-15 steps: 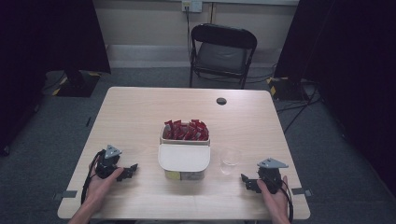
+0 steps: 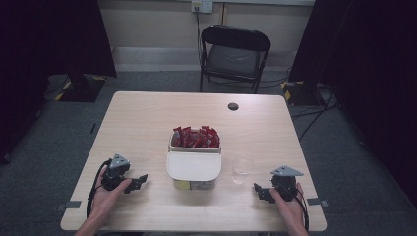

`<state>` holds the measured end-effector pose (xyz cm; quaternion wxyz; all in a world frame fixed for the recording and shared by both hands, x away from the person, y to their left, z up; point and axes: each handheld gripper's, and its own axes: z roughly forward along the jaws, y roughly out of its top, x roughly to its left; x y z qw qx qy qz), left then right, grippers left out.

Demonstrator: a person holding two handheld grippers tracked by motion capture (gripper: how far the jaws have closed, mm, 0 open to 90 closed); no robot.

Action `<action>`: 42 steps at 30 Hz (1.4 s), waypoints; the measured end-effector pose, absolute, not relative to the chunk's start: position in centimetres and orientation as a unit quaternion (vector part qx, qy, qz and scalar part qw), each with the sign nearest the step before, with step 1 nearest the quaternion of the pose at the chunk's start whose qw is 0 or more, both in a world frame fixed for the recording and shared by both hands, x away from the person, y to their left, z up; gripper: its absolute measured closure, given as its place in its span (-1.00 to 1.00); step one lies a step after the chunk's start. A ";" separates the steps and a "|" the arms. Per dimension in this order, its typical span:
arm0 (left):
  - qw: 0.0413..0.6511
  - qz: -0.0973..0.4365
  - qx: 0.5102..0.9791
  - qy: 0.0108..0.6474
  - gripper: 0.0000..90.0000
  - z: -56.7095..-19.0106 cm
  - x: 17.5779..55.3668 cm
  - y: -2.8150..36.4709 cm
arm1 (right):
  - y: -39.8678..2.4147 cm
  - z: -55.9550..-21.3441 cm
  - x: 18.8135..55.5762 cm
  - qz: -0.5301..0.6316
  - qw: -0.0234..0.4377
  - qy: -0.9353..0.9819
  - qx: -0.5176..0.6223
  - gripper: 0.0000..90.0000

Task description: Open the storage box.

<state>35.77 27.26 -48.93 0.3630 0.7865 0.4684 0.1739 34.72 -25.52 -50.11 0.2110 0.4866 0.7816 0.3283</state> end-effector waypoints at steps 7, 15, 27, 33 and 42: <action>0.378 0.153 0.787 0.463 -0.64 -48.6 35.6 27.1 | -25.5 -50.1 34.7 0.328 0.211 0.781 0.487 -0.93; 0.394 0.132 0.792 0.447 -0.63 -48.2 35.3 26.5 | -25.5 -50.1 34.7 0.328 0.211 0.781 0.487 -0.93; 0.414 0.113 0.797 0.426 -0.62 -47.1 35.2 24.8 | -25.5 -50.1 34.7 0.328 0.211 0.782 0.487 -0.93; 0.416 0.110 0.809 0.401 -0.60 -46.8 34.8 23.5 | -25.5 -50.1 34.7 0.328 0.211 0.782 0.487 -0.93; 0.437 0.099 0.813 0.373 -0.60 -46.0 34.6 21.9 | -25.5 -50.1 34.7 0.328 0.211 0.781 0.488 -0.93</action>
